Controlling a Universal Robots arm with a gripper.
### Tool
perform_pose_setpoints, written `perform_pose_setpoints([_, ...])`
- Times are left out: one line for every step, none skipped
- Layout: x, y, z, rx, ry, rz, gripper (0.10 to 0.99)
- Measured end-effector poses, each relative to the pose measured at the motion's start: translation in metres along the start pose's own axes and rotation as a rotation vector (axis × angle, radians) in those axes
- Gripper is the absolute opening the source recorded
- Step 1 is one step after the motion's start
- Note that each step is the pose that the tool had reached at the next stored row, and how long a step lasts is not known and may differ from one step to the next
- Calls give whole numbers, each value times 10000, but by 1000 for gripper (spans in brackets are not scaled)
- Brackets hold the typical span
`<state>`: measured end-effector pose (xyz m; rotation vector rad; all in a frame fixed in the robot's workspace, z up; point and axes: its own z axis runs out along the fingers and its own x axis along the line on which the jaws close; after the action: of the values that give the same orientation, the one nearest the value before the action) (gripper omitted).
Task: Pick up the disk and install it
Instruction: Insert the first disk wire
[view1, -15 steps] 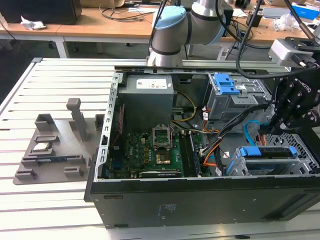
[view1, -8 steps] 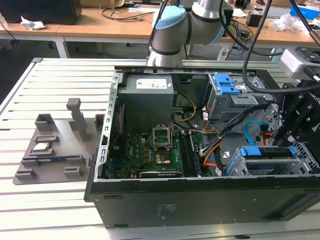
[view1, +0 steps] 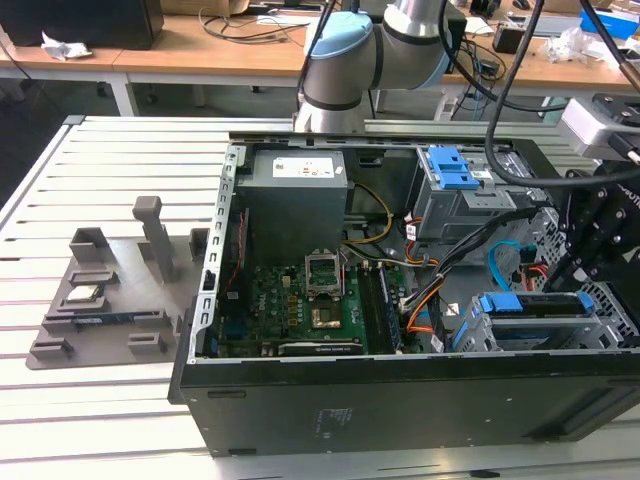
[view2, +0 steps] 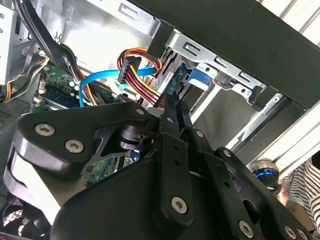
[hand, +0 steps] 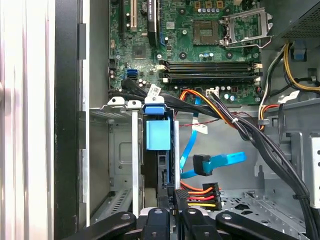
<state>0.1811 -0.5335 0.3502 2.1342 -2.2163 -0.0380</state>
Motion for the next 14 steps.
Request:
perform_pose_setpoints([38,-1,1,1,10,2,165])
perform_pose_setpoints([81,-3,5,1,29,3,165])
perform_pose_setpoints([95,-9,12,1,40,19,165])
perform_pose_setpoints([95,-30,19,-1,41,90,165])
perform_pose_setpoints([93,-44,22,-3,41,131,165])
perform_pose_setpoints([90,-56,24,-4,45,167,165])
perform_pose_setpoints([74,-64,27,-5,59,204,165])
perform_pose_setpoints([63,-63,28,-5,66,225,165])
perform_pose_setpoints([56,-63,28,-5,71,247,165])
perform_pose_setpoints([45,-63,29,-8,71,310,165])
perform_pose_setpoints([44,-63,31,-9,74,354,165])
perform_pose_setpoints([43,-63,32,-10,79,403,165])
perform_pose_setpoints([43,-63,32,-12,83,499,165])
perform_pose_setpoints([42,-64,35,-18,78,671,165])
